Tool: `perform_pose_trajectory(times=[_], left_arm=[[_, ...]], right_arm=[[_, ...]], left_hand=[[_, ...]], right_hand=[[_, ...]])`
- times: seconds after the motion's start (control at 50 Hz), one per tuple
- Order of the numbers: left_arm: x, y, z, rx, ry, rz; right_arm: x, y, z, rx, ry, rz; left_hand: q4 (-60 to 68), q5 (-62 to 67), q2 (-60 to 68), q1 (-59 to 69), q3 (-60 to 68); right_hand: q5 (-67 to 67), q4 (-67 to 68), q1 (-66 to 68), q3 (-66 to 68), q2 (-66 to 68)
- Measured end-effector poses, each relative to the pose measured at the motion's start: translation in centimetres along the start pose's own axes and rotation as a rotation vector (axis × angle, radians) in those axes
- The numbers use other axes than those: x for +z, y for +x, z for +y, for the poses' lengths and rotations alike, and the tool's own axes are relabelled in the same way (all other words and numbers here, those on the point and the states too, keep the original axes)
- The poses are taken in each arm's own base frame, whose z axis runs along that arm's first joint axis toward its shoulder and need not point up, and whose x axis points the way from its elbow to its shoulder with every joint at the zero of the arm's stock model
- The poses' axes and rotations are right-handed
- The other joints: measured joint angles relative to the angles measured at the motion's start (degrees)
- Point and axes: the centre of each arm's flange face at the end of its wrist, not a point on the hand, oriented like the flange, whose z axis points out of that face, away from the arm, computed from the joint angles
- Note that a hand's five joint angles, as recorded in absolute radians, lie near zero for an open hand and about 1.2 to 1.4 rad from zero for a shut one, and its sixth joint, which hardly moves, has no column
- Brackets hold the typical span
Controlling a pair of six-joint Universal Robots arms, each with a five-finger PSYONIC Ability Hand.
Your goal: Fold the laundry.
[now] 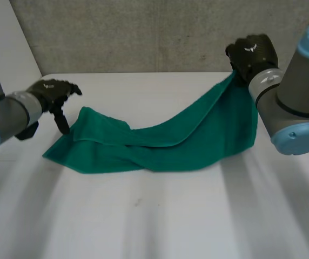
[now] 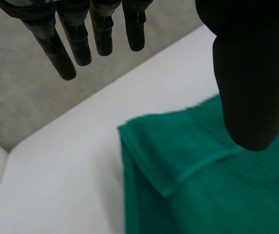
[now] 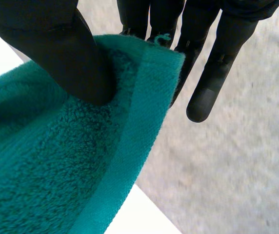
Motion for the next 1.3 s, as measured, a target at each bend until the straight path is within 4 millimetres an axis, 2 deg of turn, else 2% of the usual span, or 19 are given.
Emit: perform_pose_trajectory(times=[0.1,0.22,0.3,0.42,0.48,0.5,0.54,0.62,0.68,0.7,0.74,0.78,0.82,0.84,0.96,1.12,1.22,1.3], left_arm=[[0.0,1.1,2.2,0.017,-0.001,0.047],[1.5,1.8,4.2,0.017,-0.015,0.06],[2.7,2.4,5.2,0.007,-0.033,0.071],[3.9,3.7,5.8,-0.022,-0.052,0.088],[4.2,4.1,5.7,-0.042,-0.052,0.088],[4.2,4.1,5.7,-0.042,-0.052,0.088],[4.4,4.5,5.5,-0.07,-0.049,0.086],[4.5,5.3,5.1,-0.122,-0.046,0.098],[4.4,6.1,4.9,-0.161,-0.047,0.119],[4.4,6.3,4.8,-0.176,-0.046,0.126],[4.4,6.7,4.6,-0.201,-0.043,0.133],[4.5,6.8,4.4,-0.23,-0.034,0.129],[4.7,6.7,4.3,-0.253,-0.023,0.115],[4.9,6.5,4.2,-0.263,-0.017,0.106],[5.2,5.4,3.4,-0.3,0.006,0.072],[2.8,4.1,1.1,-0.3,0.015,0.125],[1.0,1.4,-0.7,-0.28,0.068,0.065],[-1.3,-2.3,-3.4,-0.237,0.168,-0.047]], right_arm=[[-2.3,-0.5,-4.0,0.016,0.092,-0.044],[-5.2,-0.8,-9.2,0.05,0.214,-0.073],[-7.9,-1.1,-13.5,0.085,0.325,-0.099],[-12.0,-1.5,-19.2,0.134,0.472,-0.138],[-13.4,-1.6,-21.2,0.152,0.518,-0.149],[-13.4,-1.6,-21.2,0.152,0.518,-0.149],[-14.7,-1.5,-22.9,0.169,0.557,-0.157],[-15.7,-1.1,-24.6,0.184,0.594,-0.151],[-16.0,-0.8,-25.4,0.186,0.608,-0.136],[-16.1,-0.6,-25.5,0.186,0.609,-0.129],[-16.0,-0.4,-25.6,0.183,0.607,-0.118],[-15.8,-0.2,-25.5,0.179,0.598,-0.105],[-15.7,-0.1,-25.3,0.174,0.587,-0.098],[-15.5,0.0,-25.1,0.171,0.578,-0.094],[-14.8,0.5,-23.8,0.15,0.531,-0.079],[-14.2,1.0,-23.0,0.124,0.515,-0.073],[-13.7,1.2,-22.5,0.109,0.501,-0.067],[-12.3,1.9,-20.6,0.077,0.434,-0.045]], left_hand=[[-0.1,0.0,-0.1,-0.2,0.0],[-2.7,-0.3,-1.9,-1.8,-1.3],[-2.8,-0.3,-2.2,-1.8,-1.3],[-2.8,-0.3,-2.3,-1.8,-1.3],[-2.8,-0.3,-2.3,-1.8,-1.3],[-2.8,-0.3,-2.3,-1.8,-1.3],[-2.8,-0.3,-2.3,-2.0,-1.3],[-2.8,-0.3,-2.3,-2.6,-1.3],[-2.0,0.3,-1.5,-1.7,-0.9],[2.6,4.5,3.4,3.4,3.1],[18.0,19.7,18.1,21.4,18.3],[38.3,39.5,39.7,45.0,38.5],[48.5,49.7,49.4,53.1,48.7],[52.4,52.6,53.0,53.4,52.6],[54.0,52.6,54.2,53.4,54.2],[54.0,52.6,54.2,53.4,54.2],[54.0,52.6,54.2,53.4,54.2],[54.0,52.6,54.3,53.4,54.3]], right_hand=[[0.0,0.0,0.0,0.0,0.0],[0.0,0.0,0.0,0.0,0.0],[0.0,0.0,0.0,0.0,0.0],[0.0,0.0,0.0,0.0,0.0],[0.0,0.0,0.0,0.0,0.0],[0.0,0.0,0.0,0.0,0.0],[0.0,0.0,0.0,0.0,0.0],[0.0,0.0,0.0,0.0,0.0],[0.0,0.0,0.0,0.0,0.0],[0.0,0.0,0.0,0.0,0.0],[0.0,0.0,0.0,0.0,0.0],[0.0,0.0,0.0,0.0,0.0],[0.0,0.0,0.0,0.0,0.0],[0.0,0.0,0.0,0.0,0.0],[0.0,0.0,0.0,0.0,0.0],[0.0,0.0,0.0,0.0,0.0],[0.0,0.0,0.0,0.0,0.0],[0.0,0.0,0.0,0.0,0.0]])
